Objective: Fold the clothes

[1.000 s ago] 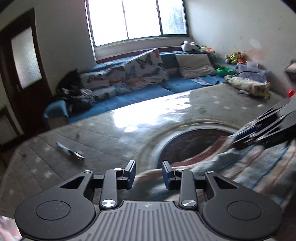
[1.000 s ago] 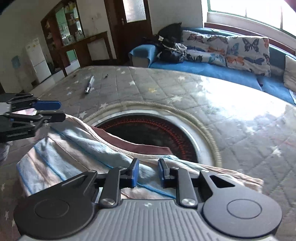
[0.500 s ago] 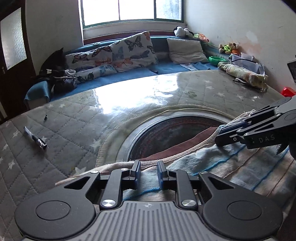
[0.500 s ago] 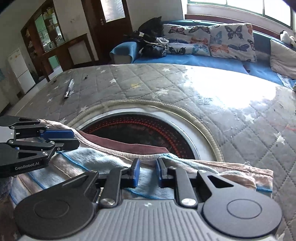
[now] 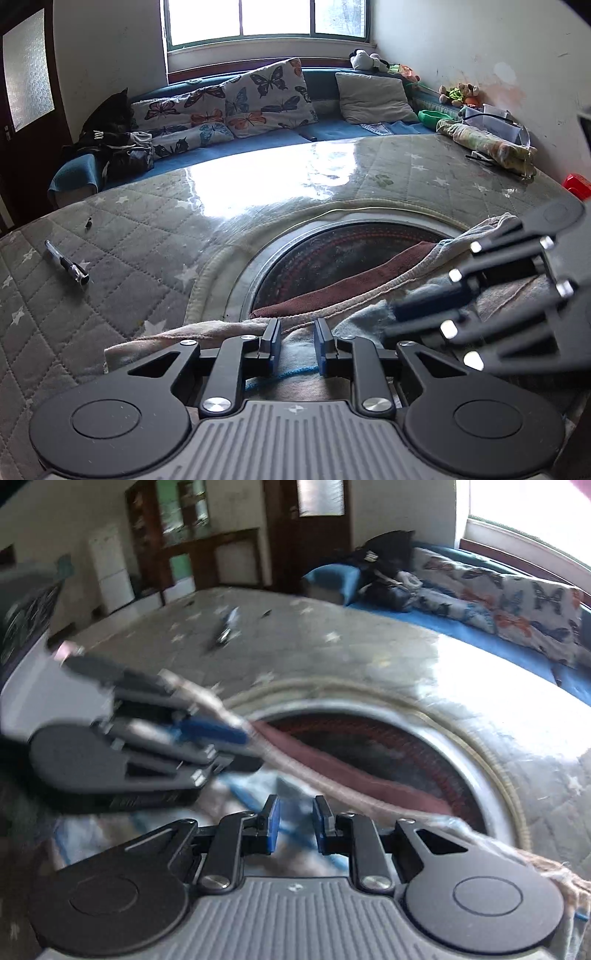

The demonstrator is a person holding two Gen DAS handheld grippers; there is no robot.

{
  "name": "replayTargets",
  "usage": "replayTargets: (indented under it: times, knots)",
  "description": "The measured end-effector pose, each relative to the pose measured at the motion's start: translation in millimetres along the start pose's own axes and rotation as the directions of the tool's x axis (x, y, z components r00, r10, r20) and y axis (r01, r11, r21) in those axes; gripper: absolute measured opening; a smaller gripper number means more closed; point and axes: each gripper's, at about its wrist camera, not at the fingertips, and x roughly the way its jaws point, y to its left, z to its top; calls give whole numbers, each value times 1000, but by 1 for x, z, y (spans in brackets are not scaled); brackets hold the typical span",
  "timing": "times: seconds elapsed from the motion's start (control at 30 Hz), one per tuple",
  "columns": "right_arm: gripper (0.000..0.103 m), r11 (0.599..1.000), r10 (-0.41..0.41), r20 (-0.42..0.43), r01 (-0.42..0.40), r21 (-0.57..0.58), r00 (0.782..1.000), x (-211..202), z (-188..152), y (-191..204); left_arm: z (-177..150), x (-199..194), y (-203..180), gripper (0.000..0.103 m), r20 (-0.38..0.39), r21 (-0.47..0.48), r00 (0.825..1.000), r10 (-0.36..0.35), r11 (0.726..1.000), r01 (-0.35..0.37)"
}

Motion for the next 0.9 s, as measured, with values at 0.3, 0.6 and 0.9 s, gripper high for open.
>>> replayTargets:
  times: [0.3,0.6,0.9]
  knots:
    - [19,990,72,-50,-78,-120,996,-33,-39,34,-1,0,-3,22,3,0,1000,15,1000,-15]
    - [18,989,119,-40,-122,-82,992,-75,-75,45,-2,-8,-11,23,39,6,998,59,998,-59]
    - [18,997,-58,53,56,49,997,-109,-89,10,-22,-57,-62,23,131,88,991,-33,996,22]
